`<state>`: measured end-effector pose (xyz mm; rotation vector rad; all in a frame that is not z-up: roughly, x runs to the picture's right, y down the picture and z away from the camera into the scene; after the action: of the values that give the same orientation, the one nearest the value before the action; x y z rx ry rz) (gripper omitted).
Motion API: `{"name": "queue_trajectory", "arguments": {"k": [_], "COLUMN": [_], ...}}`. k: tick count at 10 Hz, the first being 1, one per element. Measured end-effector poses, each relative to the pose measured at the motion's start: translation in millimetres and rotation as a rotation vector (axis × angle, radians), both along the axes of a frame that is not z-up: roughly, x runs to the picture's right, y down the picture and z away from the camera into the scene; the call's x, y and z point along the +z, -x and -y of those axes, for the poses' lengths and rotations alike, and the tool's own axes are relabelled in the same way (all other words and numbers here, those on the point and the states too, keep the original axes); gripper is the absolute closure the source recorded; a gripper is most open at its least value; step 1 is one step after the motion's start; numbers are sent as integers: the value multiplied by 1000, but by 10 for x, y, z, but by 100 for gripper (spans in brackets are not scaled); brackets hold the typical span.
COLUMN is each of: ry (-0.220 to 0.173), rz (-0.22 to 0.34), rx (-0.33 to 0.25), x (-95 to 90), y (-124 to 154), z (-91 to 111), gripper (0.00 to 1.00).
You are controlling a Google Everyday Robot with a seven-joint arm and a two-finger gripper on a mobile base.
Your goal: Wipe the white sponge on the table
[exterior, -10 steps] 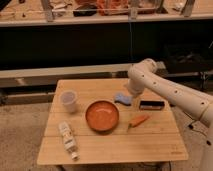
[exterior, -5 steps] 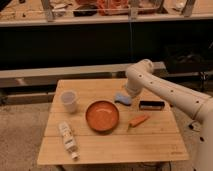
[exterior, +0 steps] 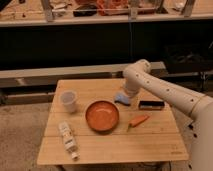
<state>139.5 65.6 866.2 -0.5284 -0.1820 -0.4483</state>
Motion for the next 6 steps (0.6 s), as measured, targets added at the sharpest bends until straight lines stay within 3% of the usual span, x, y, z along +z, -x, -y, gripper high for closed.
{"name": "queue_trajectory", "arguments": {"k": [6], "ry": [23], "rz": [20], "rx": [-10], "x": [77], "y": [38], "z": [-33], "gripper": [20]}}
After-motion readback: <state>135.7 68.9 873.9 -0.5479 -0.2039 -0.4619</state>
